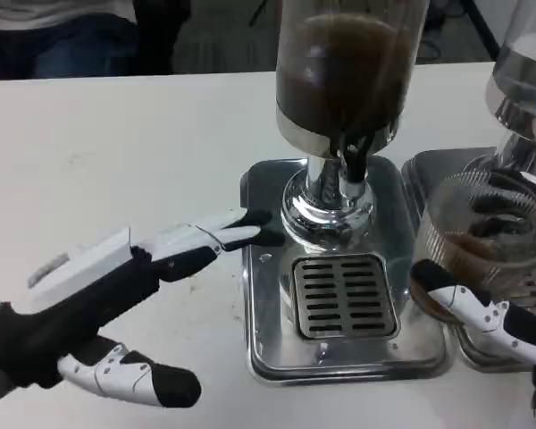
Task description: Grasp the cup under the faucet to collect the drink, then remove the cup.
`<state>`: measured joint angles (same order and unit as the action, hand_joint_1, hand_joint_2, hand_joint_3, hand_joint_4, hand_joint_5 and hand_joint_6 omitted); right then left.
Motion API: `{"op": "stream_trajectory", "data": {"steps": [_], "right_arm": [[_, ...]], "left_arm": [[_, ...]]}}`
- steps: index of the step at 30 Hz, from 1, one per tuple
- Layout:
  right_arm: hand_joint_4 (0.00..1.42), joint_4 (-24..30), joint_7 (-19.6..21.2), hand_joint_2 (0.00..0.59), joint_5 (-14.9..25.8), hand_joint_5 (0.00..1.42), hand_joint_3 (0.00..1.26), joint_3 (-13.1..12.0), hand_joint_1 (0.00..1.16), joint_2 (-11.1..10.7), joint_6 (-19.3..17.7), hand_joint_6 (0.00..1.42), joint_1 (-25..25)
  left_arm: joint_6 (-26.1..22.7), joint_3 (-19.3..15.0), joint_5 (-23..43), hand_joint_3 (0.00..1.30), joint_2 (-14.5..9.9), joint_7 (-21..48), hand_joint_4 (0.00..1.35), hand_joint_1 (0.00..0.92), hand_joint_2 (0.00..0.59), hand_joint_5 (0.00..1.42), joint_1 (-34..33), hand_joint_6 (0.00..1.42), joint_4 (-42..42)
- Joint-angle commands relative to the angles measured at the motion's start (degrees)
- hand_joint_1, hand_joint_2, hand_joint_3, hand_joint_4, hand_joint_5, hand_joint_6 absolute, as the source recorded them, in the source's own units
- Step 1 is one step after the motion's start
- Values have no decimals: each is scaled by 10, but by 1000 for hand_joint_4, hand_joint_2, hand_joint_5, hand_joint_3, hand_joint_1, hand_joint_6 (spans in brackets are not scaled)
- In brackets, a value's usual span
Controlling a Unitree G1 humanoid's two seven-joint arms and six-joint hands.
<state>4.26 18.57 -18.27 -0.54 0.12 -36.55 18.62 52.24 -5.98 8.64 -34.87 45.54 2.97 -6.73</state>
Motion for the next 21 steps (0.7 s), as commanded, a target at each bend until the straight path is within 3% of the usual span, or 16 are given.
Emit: {"op": "stream_trajectory", "data": {"steps": [1, 10, 21], "right_arm": [[997, 41, -20, 45, 16, 1158, 855, 12, 1056, 4, 0, 1424, 2], [1008, 78, -61, 47, 21, 1160, 860, 38, 1056, 10, 12, 1424, 12], [1009, 111, -87, 47, 27, 1168, 869, 51, 1056, 13, 26, 1424, 26]], "left_arm": [[11, 1, 1, 147, -18, -10, 0, 0, 38, 26, 15, 90, 24], [17, -5, 4, 129, -35, -18, 0, 0, 31, 1, 38, 66, 51], [26, -18, 21, 108, -57, -24, 0, 0, 30, 0, 71, 42, 91]]}}
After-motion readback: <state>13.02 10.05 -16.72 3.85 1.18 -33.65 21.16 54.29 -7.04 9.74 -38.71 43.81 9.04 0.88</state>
